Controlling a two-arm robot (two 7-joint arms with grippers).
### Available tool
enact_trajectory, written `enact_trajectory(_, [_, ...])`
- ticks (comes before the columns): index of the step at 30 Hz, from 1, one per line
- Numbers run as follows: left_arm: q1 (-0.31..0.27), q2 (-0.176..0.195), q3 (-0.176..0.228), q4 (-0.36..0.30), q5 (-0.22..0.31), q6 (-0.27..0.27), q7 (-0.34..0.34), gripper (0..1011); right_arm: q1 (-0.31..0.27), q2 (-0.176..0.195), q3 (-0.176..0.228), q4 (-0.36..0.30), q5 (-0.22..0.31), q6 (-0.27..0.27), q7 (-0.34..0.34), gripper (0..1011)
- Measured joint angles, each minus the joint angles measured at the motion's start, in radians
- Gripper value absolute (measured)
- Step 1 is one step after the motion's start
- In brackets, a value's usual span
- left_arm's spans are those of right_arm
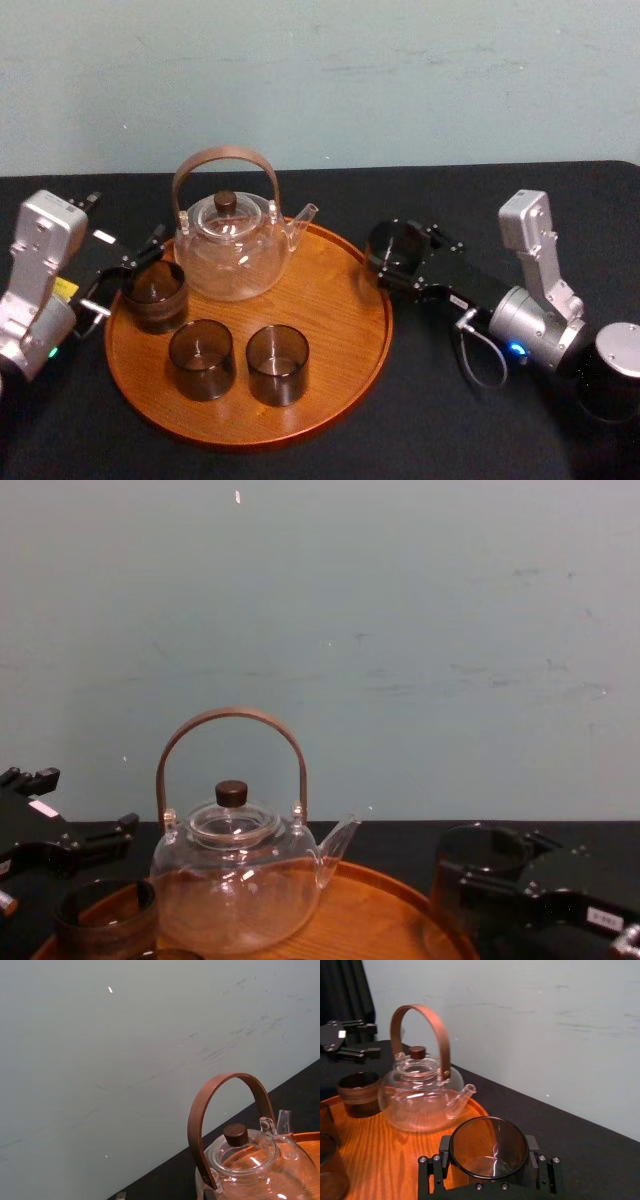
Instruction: Pick up the glass from the table and place it on the tray.
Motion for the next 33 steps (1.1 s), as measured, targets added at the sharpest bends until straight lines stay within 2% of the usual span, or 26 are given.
enact_trajectory(20, [0.000,0.000,0.000,0.000,0.000,0.000,0.000,1001,0.072,-0.038,-0.080,0.070,-0.019,0.001,0.023,903])
enact_trajectory(33, [0.000,0.000,0.000,0.000,0.000,0.000,0.000,1001,0.107,-0.066,-0.107,0.131,-0.023,-0.005,0.037,903])
